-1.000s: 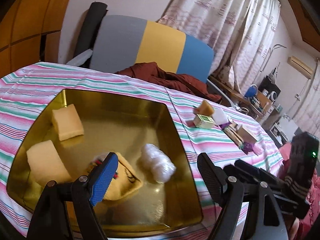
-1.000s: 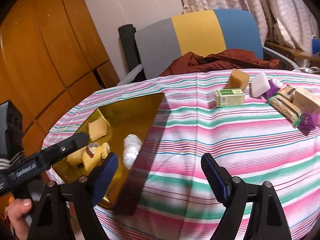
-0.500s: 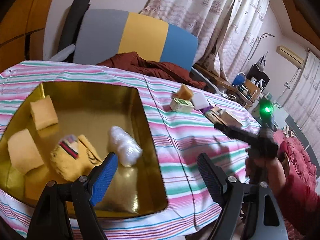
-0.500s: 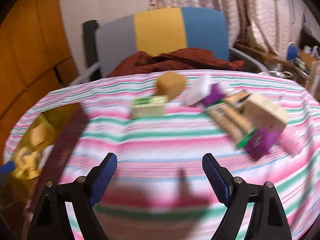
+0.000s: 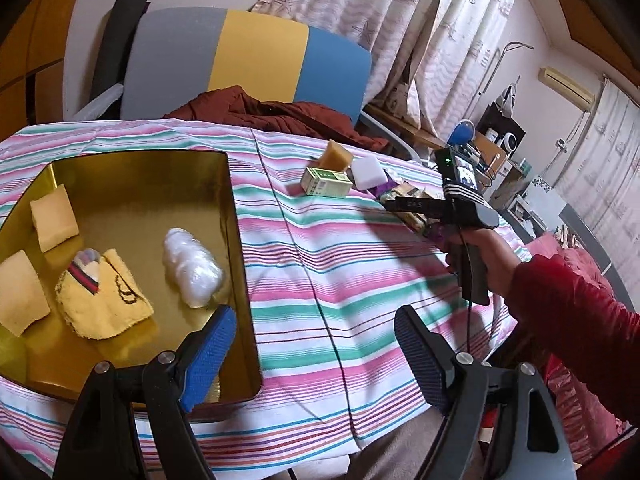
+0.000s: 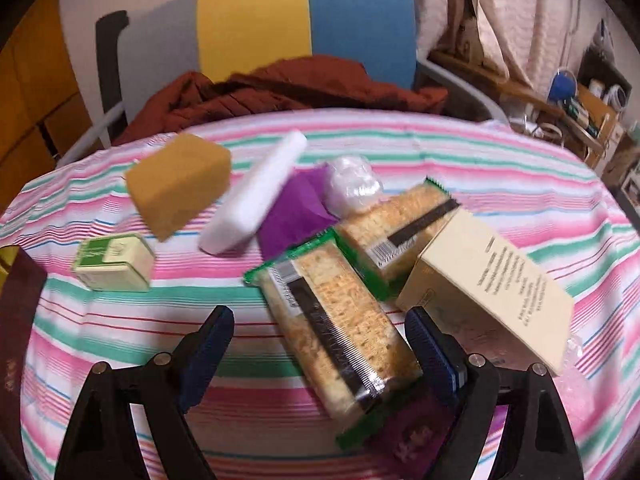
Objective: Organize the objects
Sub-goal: 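Move the right tool to the purple snack packet and grasp it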
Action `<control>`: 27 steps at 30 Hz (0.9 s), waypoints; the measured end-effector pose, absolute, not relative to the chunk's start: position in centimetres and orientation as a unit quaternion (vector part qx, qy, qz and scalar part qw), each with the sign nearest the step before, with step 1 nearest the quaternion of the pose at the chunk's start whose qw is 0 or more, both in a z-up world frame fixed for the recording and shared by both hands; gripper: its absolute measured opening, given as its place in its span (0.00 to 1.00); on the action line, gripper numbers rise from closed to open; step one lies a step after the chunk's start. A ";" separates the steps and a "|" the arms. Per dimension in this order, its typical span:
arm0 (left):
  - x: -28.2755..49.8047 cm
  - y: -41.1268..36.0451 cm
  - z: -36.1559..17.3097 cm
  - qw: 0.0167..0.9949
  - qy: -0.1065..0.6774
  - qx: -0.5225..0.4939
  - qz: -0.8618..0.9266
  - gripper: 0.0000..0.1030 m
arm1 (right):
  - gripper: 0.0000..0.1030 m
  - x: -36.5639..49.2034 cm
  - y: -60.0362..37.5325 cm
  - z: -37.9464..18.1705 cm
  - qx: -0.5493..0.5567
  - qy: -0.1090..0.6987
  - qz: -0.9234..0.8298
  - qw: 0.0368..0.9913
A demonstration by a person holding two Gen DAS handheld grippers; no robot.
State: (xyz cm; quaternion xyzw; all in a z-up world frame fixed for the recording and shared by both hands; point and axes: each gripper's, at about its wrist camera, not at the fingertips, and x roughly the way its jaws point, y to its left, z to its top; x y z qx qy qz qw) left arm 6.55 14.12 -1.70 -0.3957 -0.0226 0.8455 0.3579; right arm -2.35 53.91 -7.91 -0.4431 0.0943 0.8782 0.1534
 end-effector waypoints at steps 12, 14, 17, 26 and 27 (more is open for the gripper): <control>7.1 15.3 -1.7 0.365 -0.009 -0.396 0.843 0.80 | 0.86 7.3 48.3 -7.2 -0.356 0.219 0.907 0.057; 7.0 15.5 -1.8 0.366 -0.011 -0.400 0.840 0.80 | 0.86 9.3 49.4 -6.5 -0.337 0.213 0.911 0.106; 7.0 16.1 -2.0 0.370 -0.012 -0.405 0.836 0.80 | 0.85 10.8 52.6 -5.6 -0.310 0.200 0.910 0.189; 7.4 18.9 -1.6 0.383 0.027 -0.400 0.832 0.80 | 0.75 7.4 57.0 -7.2 -0.352 0.175 0.890 0.232; 7.3 19.3 -1.5 0.384 0.030 -0.401 0.831 0.80 | 0.72 6.8 57.1 -7.7 -0.361 0.173 0.886 0.233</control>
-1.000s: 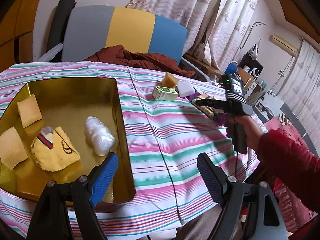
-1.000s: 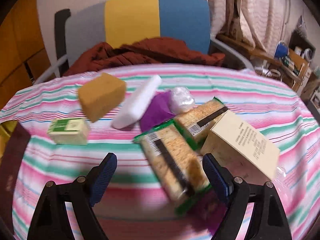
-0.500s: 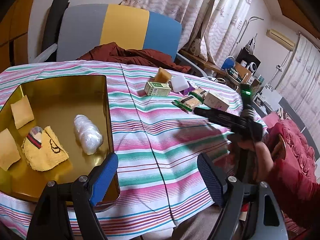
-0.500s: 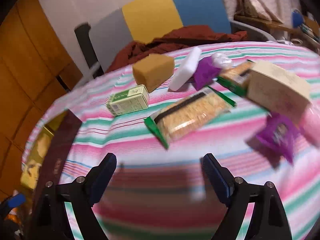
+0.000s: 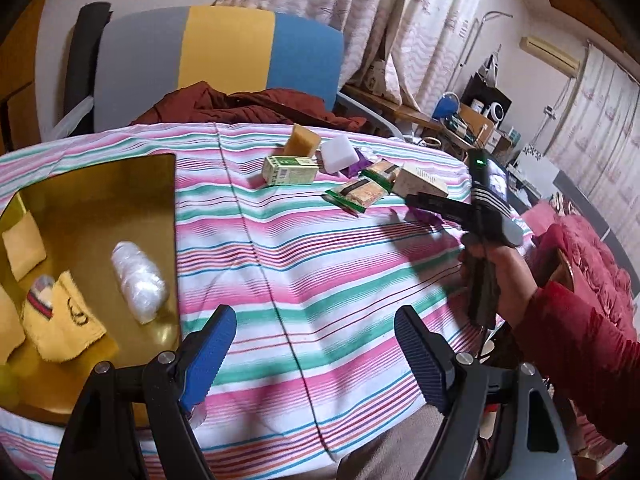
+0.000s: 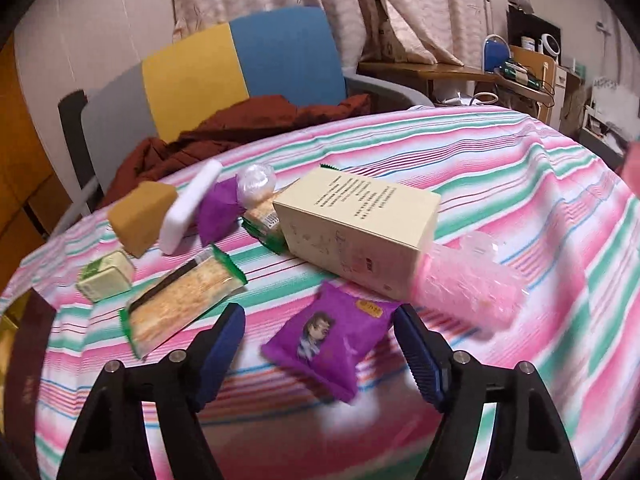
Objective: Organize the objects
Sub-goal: 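Move the right tool to the purple snack packet and grasp it, then grasp the cracker packet with the left tool while the right tool holds the purple packet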
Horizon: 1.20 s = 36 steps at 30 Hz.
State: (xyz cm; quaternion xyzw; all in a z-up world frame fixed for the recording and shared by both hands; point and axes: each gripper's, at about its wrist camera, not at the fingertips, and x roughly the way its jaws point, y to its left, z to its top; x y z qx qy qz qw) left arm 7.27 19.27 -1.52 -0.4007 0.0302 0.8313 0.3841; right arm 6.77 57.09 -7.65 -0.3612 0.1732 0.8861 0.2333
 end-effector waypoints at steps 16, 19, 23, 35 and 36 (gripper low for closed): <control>2.0 31.3 -1.8 0.419 0.121 -0.395 0.808 0.80 | 0.46 7.7 56.7 -8.7 -0.342 0.193 0.887 0.242; 0.3 34.5 -2.4 0.429 0.138 -0.397 0.799 0.80 | 0.46 7.9 56.9 -8.8 -0.334 0.200 0.889 0.242; -1.4 38.9 -3.5 0.444 0.184 -0.382 0.790 0.80 | 0.46 8.1 57.1 -8.9 -0.326 0.209 0.890 0.240; -4.7 44.0 -8.1 0.444 0.244 -0.376 0.775 0.80 | 0.47 8.2 57.0 -9.1 -0.317 0.210 0.893 0.242; -5.0 43.8 -8.5 0.446 0.232 -0.387 0.773 0.80 | 0.47 8.2 57.0 -9.2 -0.316 0.210 0.893 0.242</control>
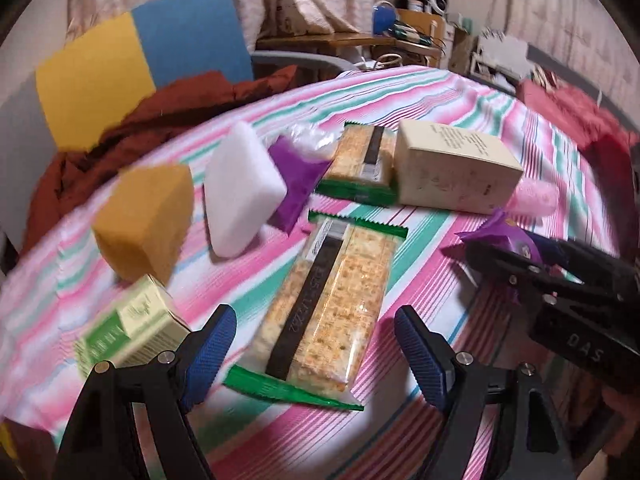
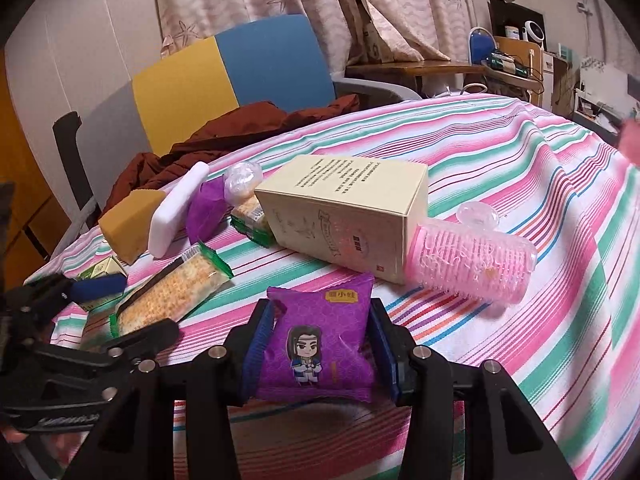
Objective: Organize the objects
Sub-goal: 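Grasp the cracker packet with the left tool while the right tool holds the purple packet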
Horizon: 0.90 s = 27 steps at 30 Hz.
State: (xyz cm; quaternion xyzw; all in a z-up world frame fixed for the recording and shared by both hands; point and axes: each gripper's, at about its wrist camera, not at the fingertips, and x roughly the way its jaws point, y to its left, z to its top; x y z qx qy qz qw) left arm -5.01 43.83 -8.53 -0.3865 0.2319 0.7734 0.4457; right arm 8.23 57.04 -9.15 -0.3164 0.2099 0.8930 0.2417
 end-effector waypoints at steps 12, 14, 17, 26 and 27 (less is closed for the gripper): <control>-3.8 42.8 -8.5 0.468 0.221 -0.367 0.773 0.65 | 0.47 8.2 57.0 -9.2 -0.318 0.206 0.893 0.244; -3.8 42.8 -8.5 0.463 0.218 -0.364 0.778 0.53 | 0.47 8.1 56.9 -9.1 -0.319 0.204 0.893 0.245; -3.7 42.4 -8.5 0.457 0.211 -0.359 0.786 0.48 | 0.47 8.1 56.9 -9.1 -0.319 0.203 0.892 0.246; -1.4 40.4 -8.2 0.427 0.225 -0.325 0.813 0.47 | 0.46 8.1 56.5 -8.9 -0.320 0.189 0.893 0.255; -0.9 40.2 -8.2 0.423 0.229 -0.318 0.817 0.47 | 0.46 8.2 56.4 -8.8 -0.318 0.188 0.893 0.257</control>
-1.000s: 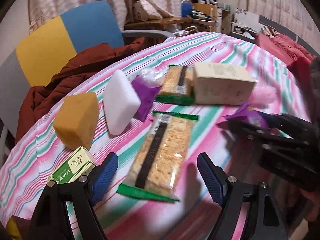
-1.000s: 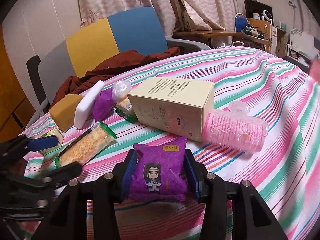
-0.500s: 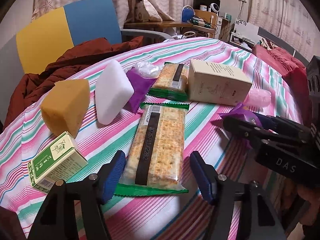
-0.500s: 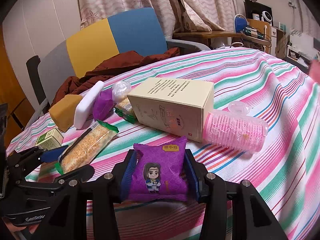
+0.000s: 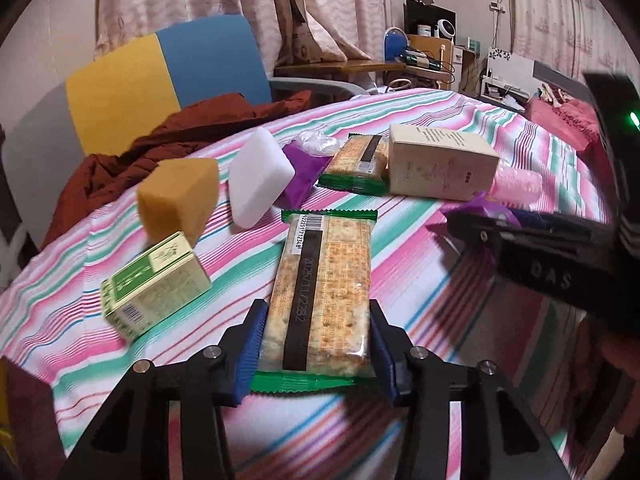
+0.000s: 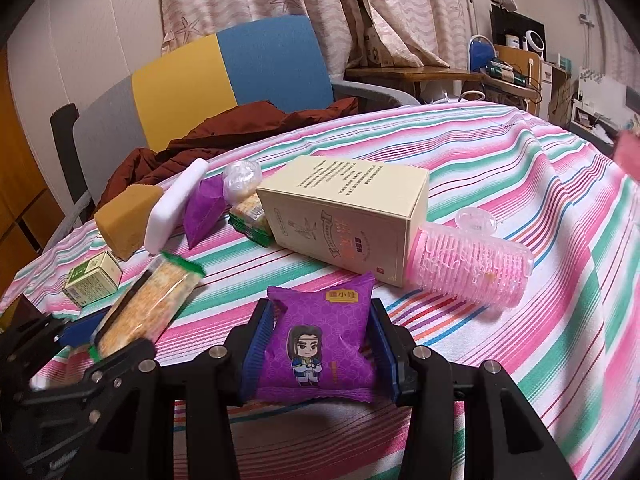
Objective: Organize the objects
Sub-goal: 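Grasp the cracker packet with the left tool while the right tool holds the purple packet, then carry the cracker and purple packets to the gold tray and release both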
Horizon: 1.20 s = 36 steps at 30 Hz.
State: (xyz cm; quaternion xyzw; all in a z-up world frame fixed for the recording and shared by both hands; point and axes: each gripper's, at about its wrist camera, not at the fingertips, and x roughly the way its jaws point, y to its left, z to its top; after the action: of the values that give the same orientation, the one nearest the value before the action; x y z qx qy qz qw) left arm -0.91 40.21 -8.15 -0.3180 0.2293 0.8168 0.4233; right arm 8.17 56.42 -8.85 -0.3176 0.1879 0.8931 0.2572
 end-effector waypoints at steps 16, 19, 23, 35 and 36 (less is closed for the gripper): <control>5.0 34.2 -5.9 0.426 0.158 -0.256 0.853 0.47 | 0.45 9.2 52.2 -6.8 -0.279 0.111 0.917 0.262; 5.8 33.0 -6.0 0.430 0.149 -0.263 0.851 0.47 | 0.45 9.3 51.5 -7.0 -0.284 0.106 0.918 0.256; 6.3 30.7 -6.0 0.429 0.133 -0.280 0.848 0.47 | 0.45 9.3 50.6 -7.0 -0.296 0.106 0.918 0.244; 5.7 21.3 -1.6 0.382 0.046 -0.279 0.880 0.47 | 0.45 8.0 43.1 -5.1 -0.291 0.147 0.935 0.142; 5.2 20.2 -1.4 0.371 0.033 -0.284 0.884 0.47 | 0.45 7.8 42.0 -4.6 -0.288 0.147 0.938 0.126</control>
State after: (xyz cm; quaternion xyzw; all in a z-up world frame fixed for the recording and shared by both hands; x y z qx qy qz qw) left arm 5.21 20.23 -1.45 -0.2845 0.0333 0.8835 0.3706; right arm 7.76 42.00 -4.64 -0.2879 0.1466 0.9380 0.1259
